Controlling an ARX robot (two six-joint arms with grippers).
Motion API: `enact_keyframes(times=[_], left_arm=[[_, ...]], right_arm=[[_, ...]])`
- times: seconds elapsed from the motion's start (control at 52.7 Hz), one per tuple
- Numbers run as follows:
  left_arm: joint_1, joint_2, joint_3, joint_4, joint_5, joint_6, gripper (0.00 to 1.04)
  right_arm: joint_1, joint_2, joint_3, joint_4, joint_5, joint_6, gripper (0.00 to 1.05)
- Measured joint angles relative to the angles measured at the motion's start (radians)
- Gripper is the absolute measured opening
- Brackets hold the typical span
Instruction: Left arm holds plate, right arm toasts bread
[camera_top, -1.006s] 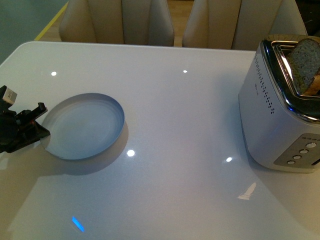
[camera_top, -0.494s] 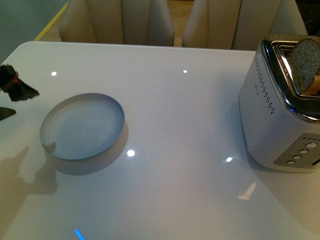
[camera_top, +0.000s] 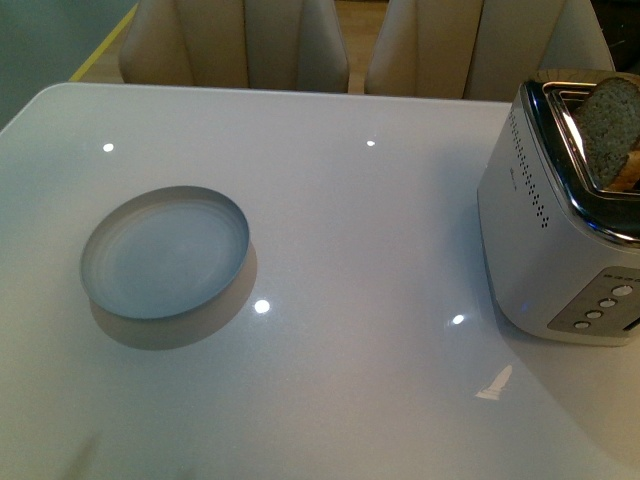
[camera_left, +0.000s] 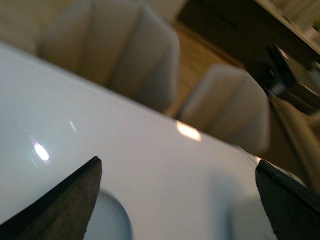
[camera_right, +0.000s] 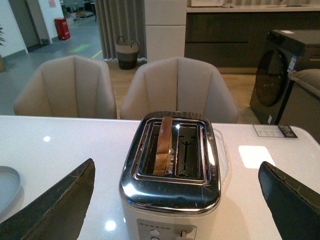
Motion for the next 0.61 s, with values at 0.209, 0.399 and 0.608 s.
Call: enact_keyframes(times=[0.209, 0.399, 0.608], left_arm=[[-0.163, -0.199, -0.175, 0.174, -0.37, 0.336, 0.54], [-0.131, -0.368, -0.372, 0.227, -0.338, 0.406, 0.14], [-0.081, -0.511, -0.547, 0.251, -0.283, 0.413, 0.03]], right_arm=[[0.0, 0.0, 0.0, 0.0, 0.0, 0.0, 0.96], [0.0, 0.0, 0.0, 0.0, 0.0, 0.0, 0.96], [0.0, 0.0, 0.0, 0.0, 0.0, 0.0, 0.96]])
